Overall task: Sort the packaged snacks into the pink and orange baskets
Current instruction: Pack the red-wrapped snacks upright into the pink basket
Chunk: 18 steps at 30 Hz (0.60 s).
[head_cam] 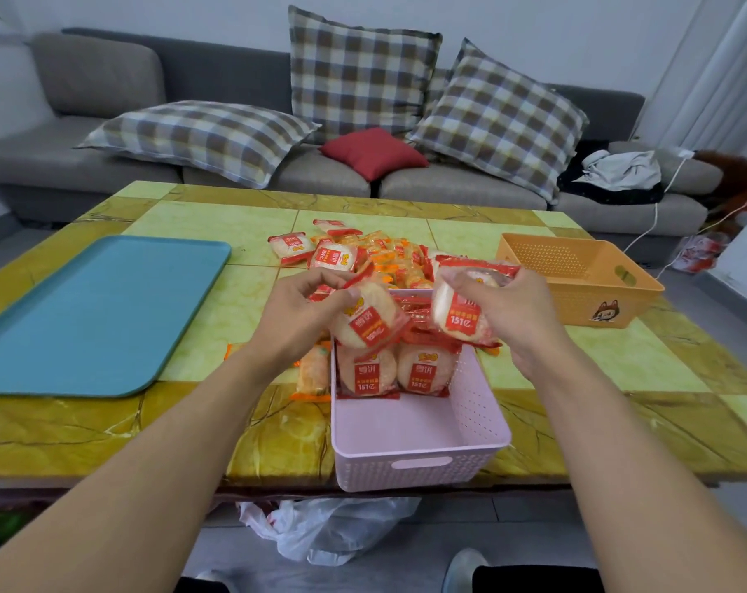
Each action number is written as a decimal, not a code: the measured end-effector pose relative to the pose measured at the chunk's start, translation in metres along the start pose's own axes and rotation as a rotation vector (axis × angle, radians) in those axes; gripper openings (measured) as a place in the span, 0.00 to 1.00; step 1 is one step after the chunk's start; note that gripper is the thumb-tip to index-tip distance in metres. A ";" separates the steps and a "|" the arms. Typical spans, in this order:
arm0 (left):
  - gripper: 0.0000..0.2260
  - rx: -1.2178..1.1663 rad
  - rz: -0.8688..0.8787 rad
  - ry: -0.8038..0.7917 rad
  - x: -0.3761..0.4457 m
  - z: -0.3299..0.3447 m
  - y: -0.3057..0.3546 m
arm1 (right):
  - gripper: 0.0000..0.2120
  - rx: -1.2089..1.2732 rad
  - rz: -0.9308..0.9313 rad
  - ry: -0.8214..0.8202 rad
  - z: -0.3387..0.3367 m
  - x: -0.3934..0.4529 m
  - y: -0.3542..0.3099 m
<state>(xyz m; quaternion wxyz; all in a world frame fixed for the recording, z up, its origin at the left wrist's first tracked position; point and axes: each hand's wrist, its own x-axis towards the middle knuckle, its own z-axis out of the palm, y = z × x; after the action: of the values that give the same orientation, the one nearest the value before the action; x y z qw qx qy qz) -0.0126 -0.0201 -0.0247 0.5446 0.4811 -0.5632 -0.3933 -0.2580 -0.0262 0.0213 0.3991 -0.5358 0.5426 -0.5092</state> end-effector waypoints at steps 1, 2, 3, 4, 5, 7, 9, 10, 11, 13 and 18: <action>0.06 0.037 0.005 -0.031 -0.001 0.002 0.001 | 0.14 0.002 0.005 0.021 -0.002 0.001 0.000; 0.06 0.104 0.024 -0.075 -0.001 0.003 0.001 | 0.13 -0.005 0.008 0.015 -0.003 0.002 0.000; 0.05 0.200 0.052 -0.121 -0.001 0.005 0.002 | 0.11 -0.012 0.011 -0.012 -0.003 0.003 0.001; 0.05 0.308 0.085 -0.171 -0.001 0.007 0.002 | 0.08 -0.016 0.018 -0.054 -0.003 0.003 0.001; 0.05 0.413 0.110 -0.215 -0.002 0.009 0.000 | 0.07 -0.032 0.031 -0.102 -0.002 0.003 0.003; 0.06 0.572 0.147 -0.273 -0.001 0.012 -0.004 | 0.07 -0.082 0.072 -0.194 0.000 0.003 0.006; 0.07 0.710 0.168 -0.299 -0.001 0.015 -0.008 | 0.16 -0.170 0.088 -0.261 0.001 0.004 0.012; 0.07 0.773 0.161 -0.309 -0.001 0.015 -0.008 | 0.24 -0.223 0.087 -0.284 0.002 0.003 0.013; 0.07 0.824 0.147 -0.320 -0.002 0.015 -0.008 | 0.30 -0.273 0.087 -0.295 0.002 0.001 0.014; 0.08 0.873 0.124 -0.332 -0.002 0.016 -0.006 | 0.30 -0.370 0.062 -0.307 0.001 -0.001 0.014; 0.26 0.954 0.105 -0.349 -0.002 0.022 0.002 | 0.15 -0.644 -0.082 -0.309 -0.001 -0.005 0.010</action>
<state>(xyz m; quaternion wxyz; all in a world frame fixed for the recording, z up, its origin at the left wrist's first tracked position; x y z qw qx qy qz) -0.0350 -0.0194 -0.0256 0.1809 0.5743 -0.7862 -0.1389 -0.2607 -0.0225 0.0109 0.2662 -0.7260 0.5866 -0.2408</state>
